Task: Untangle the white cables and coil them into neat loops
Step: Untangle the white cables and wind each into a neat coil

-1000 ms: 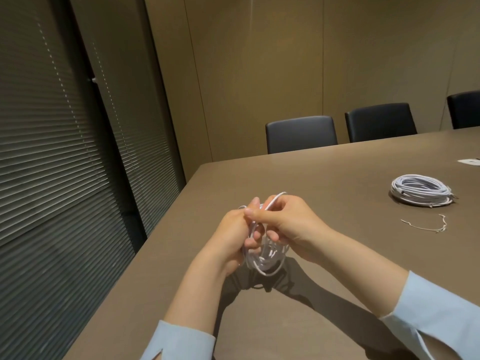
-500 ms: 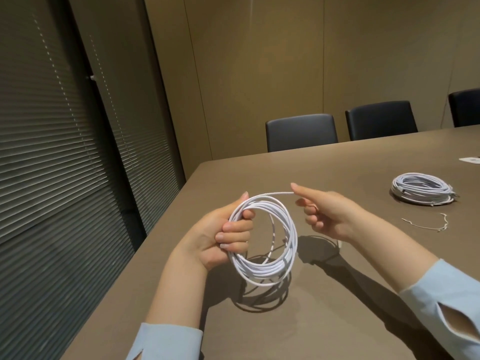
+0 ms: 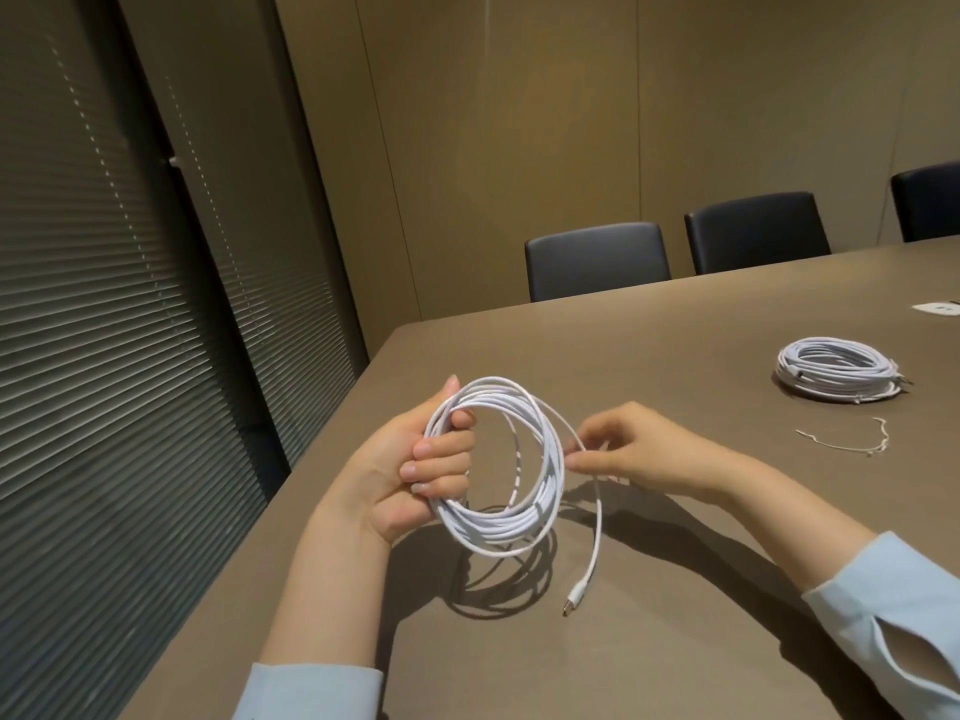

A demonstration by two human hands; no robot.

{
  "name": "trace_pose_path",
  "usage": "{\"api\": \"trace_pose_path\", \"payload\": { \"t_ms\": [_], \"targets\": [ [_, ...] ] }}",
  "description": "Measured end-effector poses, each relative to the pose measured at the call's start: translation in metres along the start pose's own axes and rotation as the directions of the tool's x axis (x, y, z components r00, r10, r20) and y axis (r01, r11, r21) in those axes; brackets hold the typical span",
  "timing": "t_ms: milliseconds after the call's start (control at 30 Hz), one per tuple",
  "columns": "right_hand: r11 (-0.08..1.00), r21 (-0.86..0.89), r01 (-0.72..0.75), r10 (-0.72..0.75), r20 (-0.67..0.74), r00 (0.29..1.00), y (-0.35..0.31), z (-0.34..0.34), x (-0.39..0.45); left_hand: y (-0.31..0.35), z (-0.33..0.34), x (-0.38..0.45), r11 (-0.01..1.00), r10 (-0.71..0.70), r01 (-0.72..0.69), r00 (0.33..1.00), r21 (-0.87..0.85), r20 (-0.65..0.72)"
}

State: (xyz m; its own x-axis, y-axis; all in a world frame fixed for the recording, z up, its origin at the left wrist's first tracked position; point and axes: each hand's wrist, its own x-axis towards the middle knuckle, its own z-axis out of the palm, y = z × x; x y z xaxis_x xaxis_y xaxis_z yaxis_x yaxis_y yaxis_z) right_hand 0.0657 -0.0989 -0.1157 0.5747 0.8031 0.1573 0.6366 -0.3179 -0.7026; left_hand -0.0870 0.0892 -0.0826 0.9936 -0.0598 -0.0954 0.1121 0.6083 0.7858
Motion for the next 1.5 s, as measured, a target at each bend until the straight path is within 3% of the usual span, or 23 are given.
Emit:
{"api": "trace_pose_path", "payload": {
  "t_ms": [133, 300, 400, 533, 733, 867, 967, 1033, 1100, 1367, 1500],
  "targets": [
    [0.961, 0.277, -0.018, 0.009, 0.034, 0.999, -0.001, -0.003, -0.004, -0.005, 0.000, 0.004, 0.996, 0.085, -0.083, 0.986, 0.021, -0.143],
    [0.693, 0.721, -0.020, 0.034, -0.005, 0.999, -0.015, -0.012, -0.010, -0.012, -0.004, 0.019, 0.959, 0.282, -0.244, 0.878, 0.146, -0.386],
    [0.609, 0.792, -0.044, 0.032, 0.030, 0.999, -0.021, 0.000, -0.010, -0.019, 0.001, 0.026, 0.932, 0.362, -0.313, 0.827, 0.183, -0.430],
    [0.719, 0.695, -0.023, 0.062, -0.031, 0.998, -0.025, 0.016, -0.009, -0.023, 0.008, 0.027, 0.937, 0.349, -0.334, 0.861, 0.104, -0.369],
    [0.802, 0.589, -0.099, 0.161, -0.054, 0.985, -0.032, 0.022, -0.011, -0.026, 0.014, 0.023, 0.976, 0.216, -0.220, 0.957, 0.004, -0.194],
    [0.897, 0.436, -0.072, 0.173, -0.195, 0.966, -0.034, 0.023, -0.010, -0.024, 0.013, 0.020, 0.987, 0.146, -0.150, 0.987, -0.065, -0.060],
    [0.831, 0.545, -0.110, 0.163, -0.049, 0.985, -0.033, 0.024, -0.009, -0.024, 0.011, 0.019, 0.986, 0.100, -0.087, 0.991, -0.144, 0.085],
    [0.683, 0.711, -0.166, 0.087, 0.147, 0.985, -0.032, 0.024, -0.011, -0.025, 0.010, 0.019, 0.981, 0.080, -0.048, 0.982, -0.187, 0.168],
    [0.512, 0.827, -0.232, 0.021, 0.259, 0.966, -0.031, 0.026, -0.013, -0.026, 0.011, 0.018, 0.983, 0.081, -0.046, 0.977, -0.176, 0.196],
    [0.306, 0.911, -0.276, 0.034, 0.280, 0.959, -0.030, 0.027, -0.012, -0.027, 0.011, 0.017, 0.984, 0.111, -0.091, 0.985, -0.153, 0.129],
    [0.307, 0.938, -0.161, -0.044, 0.183, 0.982, -0.030, 0.013, -0.015, -0.026, 0.011, 0.019, 0.981, 0.121, -0.104, 0.988, -0.164, 0.099]
  ]
}}
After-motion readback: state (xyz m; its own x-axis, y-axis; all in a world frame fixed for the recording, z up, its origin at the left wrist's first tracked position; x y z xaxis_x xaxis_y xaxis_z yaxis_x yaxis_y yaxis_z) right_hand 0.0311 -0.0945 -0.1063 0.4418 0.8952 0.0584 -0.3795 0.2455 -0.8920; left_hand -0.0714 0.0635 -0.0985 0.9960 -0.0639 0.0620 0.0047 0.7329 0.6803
